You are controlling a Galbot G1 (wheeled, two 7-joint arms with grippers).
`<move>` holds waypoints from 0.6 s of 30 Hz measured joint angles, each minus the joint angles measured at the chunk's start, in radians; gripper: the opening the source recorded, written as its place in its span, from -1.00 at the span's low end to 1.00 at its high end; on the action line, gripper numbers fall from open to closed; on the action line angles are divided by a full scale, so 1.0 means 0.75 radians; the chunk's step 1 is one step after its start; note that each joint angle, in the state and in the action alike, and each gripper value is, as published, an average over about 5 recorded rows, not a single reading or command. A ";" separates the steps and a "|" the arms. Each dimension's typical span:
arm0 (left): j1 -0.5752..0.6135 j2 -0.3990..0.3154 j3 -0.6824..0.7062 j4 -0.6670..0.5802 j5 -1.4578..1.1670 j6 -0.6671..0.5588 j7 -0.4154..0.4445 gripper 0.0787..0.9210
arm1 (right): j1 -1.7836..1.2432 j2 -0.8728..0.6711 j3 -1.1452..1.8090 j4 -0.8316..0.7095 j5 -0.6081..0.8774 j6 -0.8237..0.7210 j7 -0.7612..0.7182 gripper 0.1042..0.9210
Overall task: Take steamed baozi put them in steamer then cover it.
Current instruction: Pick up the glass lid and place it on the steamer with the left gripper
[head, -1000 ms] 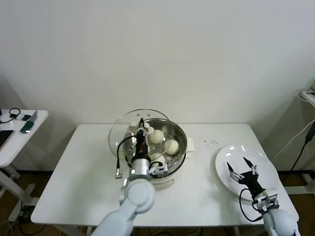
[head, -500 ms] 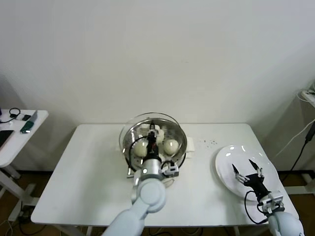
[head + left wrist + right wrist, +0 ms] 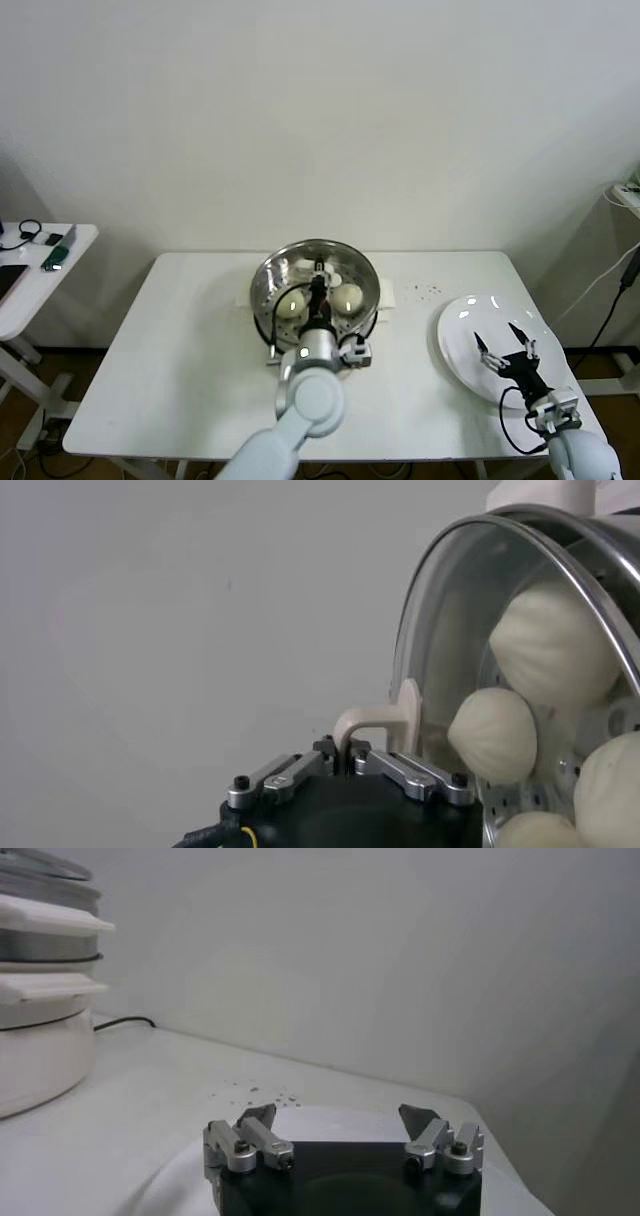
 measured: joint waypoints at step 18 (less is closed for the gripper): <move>-0.030 0.006 0.015 0.029 -0.012 0.000 0.010 -0.82 | -0.012 0.007 0.018 0.005 -0.002 0.005 -0.005 0.76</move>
